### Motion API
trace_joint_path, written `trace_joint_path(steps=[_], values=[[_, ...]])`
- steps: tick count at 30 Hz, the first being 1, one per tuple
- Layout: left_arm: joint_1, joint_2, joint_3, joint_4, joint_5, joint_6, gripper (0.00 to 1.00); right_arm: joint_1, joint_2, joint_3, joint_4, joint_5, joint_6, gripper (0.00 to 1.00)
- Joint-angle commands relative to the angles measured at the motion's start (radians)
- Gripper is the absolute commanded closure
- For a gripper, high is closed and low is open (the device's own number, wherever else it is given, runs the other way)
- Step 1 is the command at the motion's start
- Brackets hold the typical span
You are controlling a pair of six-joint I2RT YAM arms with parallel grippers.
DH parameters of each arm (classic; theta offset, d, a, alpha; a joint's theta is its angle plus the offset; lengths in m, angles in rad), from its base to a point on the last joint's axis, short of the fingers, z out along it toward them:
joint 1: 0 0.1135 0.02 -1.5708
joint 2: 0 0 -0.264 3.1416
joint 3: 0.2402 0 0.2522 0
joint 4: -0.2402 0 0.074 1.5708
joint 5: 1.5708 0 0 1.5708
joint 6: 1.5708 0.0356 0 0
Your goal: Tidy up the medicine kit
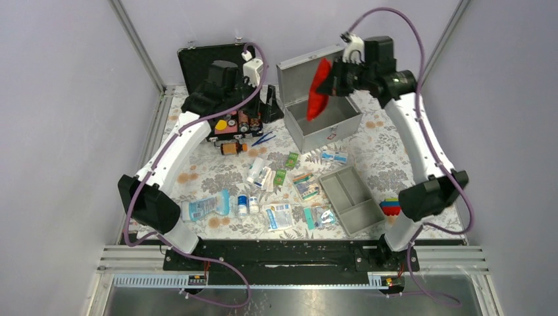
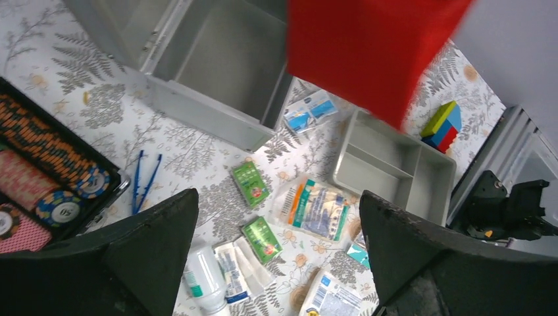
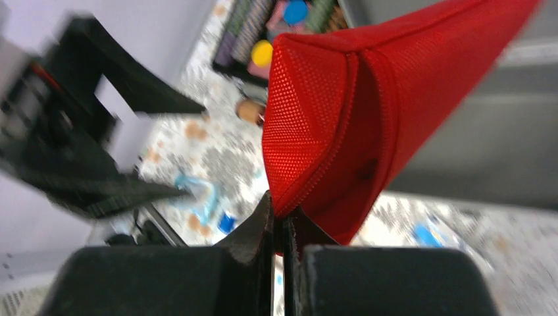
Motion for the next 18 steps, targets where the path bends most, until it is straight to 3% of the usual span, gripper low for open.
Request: trace_joint_path(steps=[1, 5, 13, 18], values=[[-0.044, -0.040, 0.028, 0.067, -0.043, -0.006, 0.10, 0.125, 0.133, 0.207, 0.139, 0.094, 0.198, 1.00], [-0.074, -0.057, 0.034, 0.102, -0.187, 0.019, 0.07, 0.186, 0.239, 0.335, 0.117, 0.211, 0.258, 1.00], [-0.115, -0.046, 0.028, 0.206, -0.438, 0.017, 0.06, 0.221, 0.298, 0.353, 0.149, 0.205, 0.318, 1.00], [-0.145, -0.087, -0.110, 0.418, -0.561, 0.083, 0.11, 0.221, 0.303, 0.349, 0.171, 0.177, 0.330, 1.00]])
